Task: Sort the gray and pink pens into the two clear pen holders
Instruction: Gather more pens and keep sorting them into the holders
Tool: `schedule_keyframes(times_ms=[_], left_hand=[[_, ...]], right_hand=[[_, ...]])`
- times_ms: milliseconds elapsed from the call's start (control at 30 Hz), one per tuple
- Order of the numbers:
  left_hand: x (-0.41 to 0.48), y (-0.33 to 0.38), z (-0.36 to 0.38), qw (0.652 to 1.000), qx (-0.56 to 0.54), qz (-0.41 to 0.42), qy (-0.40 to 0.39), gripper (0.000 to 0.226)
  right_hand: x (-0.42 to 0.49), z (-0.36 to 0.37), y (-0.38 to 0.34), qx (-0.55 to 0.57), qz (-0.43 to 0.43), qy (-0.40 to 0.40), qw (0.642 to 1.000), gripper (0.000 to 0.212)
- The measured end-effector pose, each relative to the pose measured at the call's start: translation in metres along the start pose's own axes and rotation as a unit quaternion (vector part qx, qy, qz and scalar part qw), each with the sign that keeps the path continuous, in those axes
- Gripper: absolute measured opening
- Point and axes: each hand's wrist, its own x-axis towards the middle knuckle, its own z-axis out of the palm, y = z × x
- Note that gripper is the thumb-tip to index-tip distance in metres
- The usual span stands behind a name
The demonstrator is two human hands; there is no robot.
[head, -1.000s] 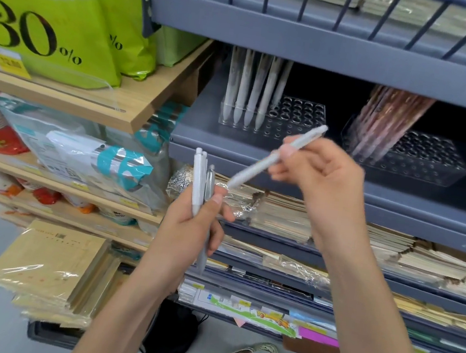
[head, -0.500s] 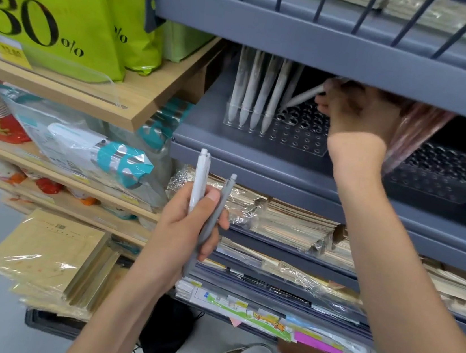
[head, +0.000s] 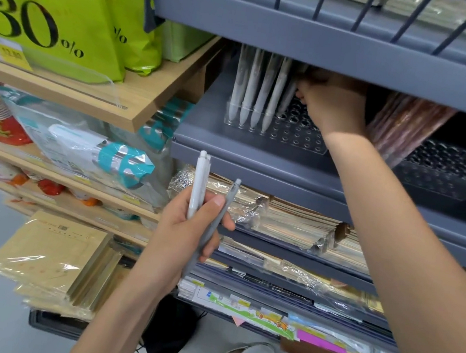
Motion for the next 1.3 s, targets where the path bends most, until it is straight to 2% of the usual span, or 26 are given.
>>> schedule_keyframes(times_ms=[100, 233, 300, 367, 433, 500, 633, 700, 900, 1133, 1200, 1300], left_hand=[[-0.001, -0.003, -0.007, 1.0, -0.008, 0.002, 0.007, 0.014], [-0.004, -0.003, -0.015, 1.0, -0.012, 0.009, -0.001, 0.015], [-0.005, -0.003, -0.018, 1.0, -0.015, 0.005, -0.003, 0.009], [-0.006, -0.004, -0.021, 1.0, -0.021, 0.003, 0.0, 0.008], [-0.007, -0.004, -0.025, 1.0, -0.028, 0.005, -0.001, 0.012], [-0.008, -0.004, -0.029, 0.999, -0.032, 0.008, -0.008, 0.012], [-0.009, -0.005, -0.032, 0.999, -0.03, 0.015, -0.023, 0.014], [-0.01, -0.006, -0.03, 0.999, -0.026, 0.017, -0.029, 0.01], [-0.01, -0.006, -0.022, 0.999, -0.026, 0.001, -0.036, 0.011], [-0.005, -0.013, -0.013, 0.997, -0.007, -0.055, -0.051, 0.018], [-0.003, -0.014, -0.012, 0.997, -0.008, -0.051, -0.055, 0.02], [0.001, -0.012, -0.01, 0.998, -0.011, -0.034, -0.049, 0.02]], right_hand=[[0.002, 0.009, 0.002, 0.028, 0.0, 0.015, 0.999, 0.024], [0.002, 0.011, 0.006, 0.075, 0.004, 0.038, 0.996, 0.018], [-0.001, 0.01, 0.006, 0.069, 0.009, 0.051, 0.996, 0.019], [-0.008, 0.006, 0.006, 0.052, 0.011, 0.095, 0.994, 0.013], [-0.028, 0.001, 0.001, 0.119, 0.009, 0.117, 0.986, 0.008], [-0.06, -0.001, -0.005, 0.192, 0.007, 0.07, 0.979, 0.014], [-0.13, 0.009, -0.004, 0.125, -0.023, -0.16, 0.979, 0.023], [-0.15, 0.016, -0.003, 0.128, -0.006, -0.222, 0.967, 0.025], [-0.163, 0.025, 0.005, 0.219, 0.062, -0.215, 0.95, 0.014], [-0.156, 0.017, 0.007, 0.341, 0.101, -0.083, 0.931, 0.003], [-0.156, 0.016, 0.008, 0.361, 0.11, -0.086, 0.922, 0.005], [-0.157, 0.017, 0.01, 0.338, 0.099, -0.146, 0.925, 0.007]])
